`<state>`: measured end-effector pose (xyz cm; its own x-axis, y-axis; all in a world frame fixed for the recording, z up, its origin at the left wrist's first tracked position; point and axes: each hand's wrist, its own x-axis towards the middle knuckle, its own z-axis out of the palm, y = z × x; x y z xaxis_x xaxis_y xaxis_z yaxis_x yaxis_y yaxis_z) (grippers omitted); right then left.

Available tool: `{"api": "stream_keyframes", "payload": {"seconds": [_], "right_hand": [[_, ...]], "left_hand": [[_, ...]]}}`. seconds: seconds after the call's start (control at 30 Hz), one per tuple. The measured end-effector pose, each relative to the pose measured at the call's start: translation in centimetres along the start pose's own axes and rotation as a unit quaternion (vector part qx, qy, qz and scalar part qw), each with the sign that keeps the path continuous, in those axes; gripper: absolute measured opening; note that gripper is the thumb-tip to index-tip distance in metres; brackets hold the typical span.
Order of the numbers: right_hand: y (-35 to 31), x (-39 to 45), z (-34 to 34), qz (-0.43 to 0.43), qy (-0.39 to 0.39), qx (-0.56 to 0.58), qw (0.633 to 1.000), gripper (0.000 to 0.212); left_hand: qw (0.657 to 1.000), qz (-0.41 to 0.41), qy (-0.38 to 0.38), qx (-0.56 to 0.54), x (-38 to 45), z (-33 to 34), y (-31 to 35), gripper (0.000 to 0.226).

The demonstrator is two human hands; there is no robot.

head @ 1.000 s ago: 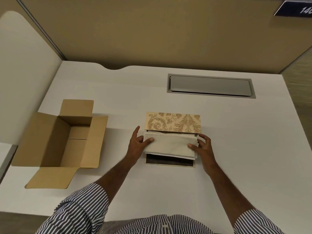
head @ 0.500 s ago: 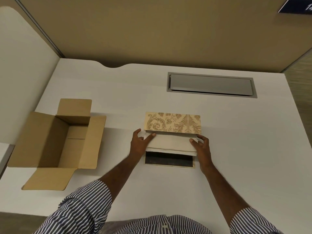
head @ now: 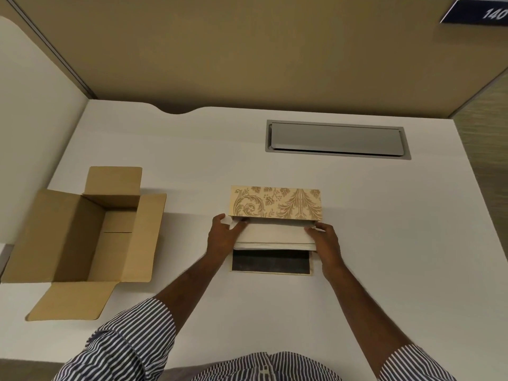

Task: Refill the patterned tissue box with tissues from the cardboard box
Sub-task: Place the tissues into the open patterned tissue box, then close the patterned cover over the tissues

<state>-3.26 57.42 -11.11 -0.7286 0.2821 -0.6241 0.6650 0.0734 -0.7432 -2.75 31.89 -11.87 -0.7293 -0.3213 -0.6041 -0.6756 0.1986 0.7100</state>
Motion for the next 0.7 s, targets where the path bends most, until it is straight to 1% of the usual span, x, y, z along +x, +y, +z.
{"api": "stream_keyframes", "payload": {"seconds": [0.07,0.13,0.2,0.23,0.27,0.3,0.33,0.37,0.4,0.43,0.47,0.5,0.53,0.57,0.6,0.63,0.67,0.7], "right_hand": [[-0.3,0.0,-1.3,0.018,-0.013,0.033,0.999,0.029],[-1.1,0.2,-2.5,0.023,0.003,0.065,0.998,0.03],[-2.6,0.7,-3.0,0.017,0.02,0.073,0.997,0.038],[-3.6,1.2,-2.9,0.014,0.023,0.066,0.997,0.044],[-4.8,1.6,-2.6,0.014,0.02,0.051,0.998,0.051],[-6.0,2.0,-2.1,0.014,0.013,0.033,0.999,0.057],[-7.2,2.3,-1.5,0.014,0.003,0.016,1.0,0.06],[-8.2,2.6,-0.8,0.015,-0.007,0.004,1.0,0.059],[-9.1,2.9,-0.2,0.018,-0.015,-0.009,1.0,0.057],[-9.7,3.2,0.4,0.019,-0.019,-0.026,0.999,0.057],[-10.1,3.6,0.9,0.02,-0.022,-0.047,0.998,0.06],[-10.3,4.0,1.2,0.022,-0.025,-0.07,0.997,0.065],[-10.3,4.2,1.5,0.026,-0.027,-0.088,0.995,0.068],[-10.2,4.4,1.7,0.029,-0.03,-0.1,0.994,0.068],[-10.0,4.4,1.8,0.028,-0.031,-0.104,0.994,0.063],[-9.8,4.4,2.0,0.027,-0.03,-0.101,0.994,0.055],[-9.6,4.3,2.1,0.027,-0.028,-0.095,0.995,0.048],[-9.5,4.2,2.2,0.025,-0.024,-0.092,0.995,0.045]], "left_hand": [[0.999,0.005,-0.011,-0.031,-0.4,-0.7,0.1,0.072],[0.997,0.004,0.0,-0.083,-0.8,-1.8,0.3,0.054],[0.99,-0.009,0.019,-0.14,-0.8,-2.9,1.6,0.041],[0.988,-0.02,0.016,-0.155,-0.7,-3.2,2.7,0.041],[0.988,-0.025,0.007,-0.15,-0.5,-3.4,4.1,0.047],[0.993,-0.014,0.007,-0.115,-0.5,-3.6,5.5,0.055],[0.997,0.022,0.03,-0.065,-0.7,-3.6,6.8,0.058],[0.993,0.086,0.074,-0.019,-0.9,-3.6,7.7,0.052],[0.976,0.179,0.127,0.009,-1.4,-3.6,8.2,0.038],[0.944,0.283,0.168,0.032,-2.2,-3.8,8.2,0.021],[0.911,0.371,0.167,0.063,-2.9,-4.0,7.9,0.007],[0.883,0.437,0.134,0.107,-3.9,-3.9,7.1,0.001],[0.854,0.487,0.084,0.16,-5.0,-3.6,5.9,0.001],[0.819,0.527,0.037,0.224,-5.9,-2.9,4.4,0.005],[0.779,0.557,0.003,0.289,-6.7,-1.9,2.5,0.015],[0.746,0.564,-0.021,0.354,-7.3,-0.7,0.8,0.031],[0.727,0.546,-0.034,0.414,-7.6,0.5,-0.7,0.049],[0.722,0.512,-0.037,0.464,-7.9,1.5,-1.7,0.065]]}}
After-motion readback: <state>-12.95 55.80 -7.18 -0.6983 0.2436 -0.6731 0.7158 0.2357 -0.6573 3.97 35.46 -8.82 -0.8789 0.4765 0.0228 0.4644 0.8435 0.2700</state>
